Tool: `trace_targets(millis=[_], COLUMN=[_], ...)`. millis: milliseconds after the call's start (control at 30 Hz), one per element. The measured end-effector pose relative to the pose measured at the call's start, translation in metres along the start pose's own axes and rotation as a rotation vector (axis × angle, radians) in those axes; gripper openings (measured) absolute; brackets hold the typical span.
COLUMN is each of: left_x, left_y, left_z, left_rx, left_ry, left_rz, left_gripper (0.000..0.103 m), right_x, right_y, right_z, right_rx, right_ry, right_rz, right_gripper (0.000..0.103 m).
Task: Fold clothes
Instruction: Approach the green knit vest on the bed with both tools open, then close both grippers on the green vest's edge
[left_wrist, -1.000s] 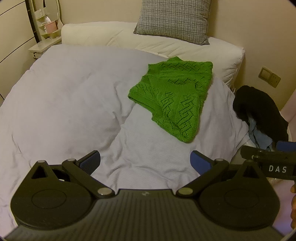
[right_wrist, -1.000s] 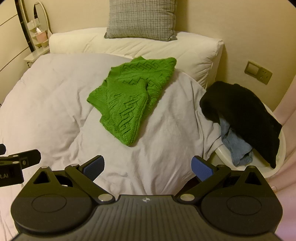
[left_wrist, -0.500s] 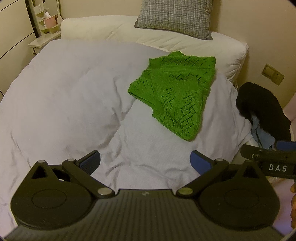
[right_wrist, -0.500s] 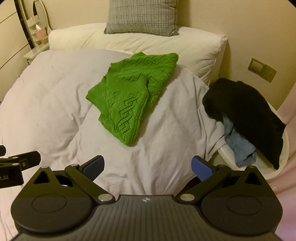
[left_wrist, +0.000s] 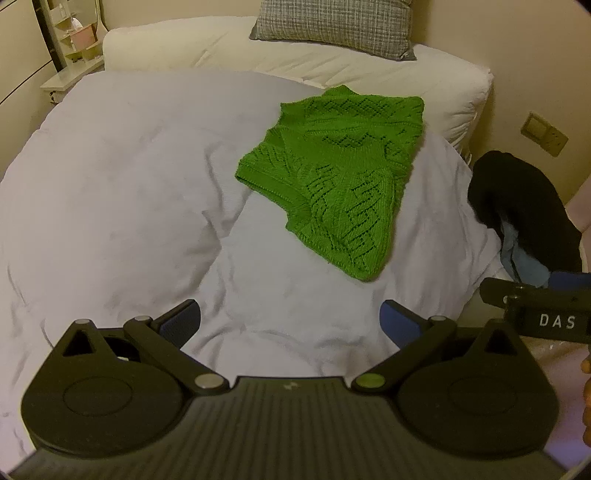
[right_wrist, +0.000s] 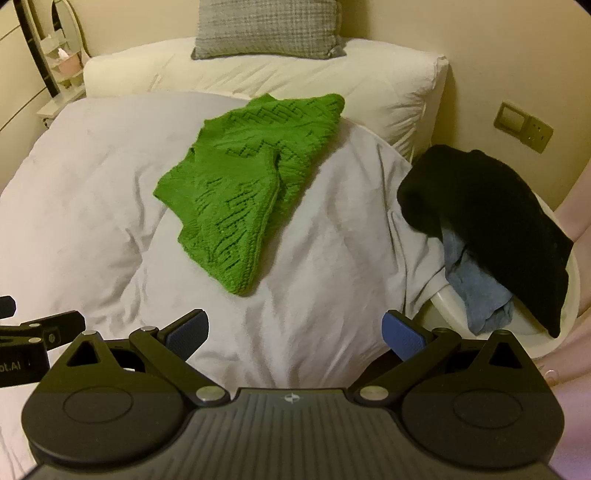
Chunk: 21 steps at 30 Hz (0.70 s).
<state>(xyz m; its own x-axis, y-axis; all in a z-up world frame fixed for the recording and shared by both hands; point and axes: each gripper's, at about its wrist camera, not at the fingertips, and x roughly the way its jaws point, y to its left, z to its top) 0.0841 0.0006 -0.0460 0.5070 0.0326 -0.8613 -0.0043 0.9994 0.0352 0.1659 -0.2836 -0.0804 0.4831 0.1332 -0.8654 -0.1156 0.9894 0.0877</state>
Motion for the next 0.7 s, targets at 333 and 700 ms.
trace_targets(millis=[333, 700], left_x=[0.023, 0.053], left_y=[-0.015, -0.028], left_z=[0.024, 0.041], left_rx=[-0.014, -0.071], left_ry=[0.034, 0.081], left_rz=[0.022, 0.009], left_gripper=[0.102, 0.102], right_x=[0.023, 0.051], right_y=[-0.015, -0.031], right_z=[0.027, 0.053], right_rx=[-0.010, -0.036], right_ry=[0.044, 0.073], right_rz=[0.009, 0.019], right_gripper=[0.103, 0.103])
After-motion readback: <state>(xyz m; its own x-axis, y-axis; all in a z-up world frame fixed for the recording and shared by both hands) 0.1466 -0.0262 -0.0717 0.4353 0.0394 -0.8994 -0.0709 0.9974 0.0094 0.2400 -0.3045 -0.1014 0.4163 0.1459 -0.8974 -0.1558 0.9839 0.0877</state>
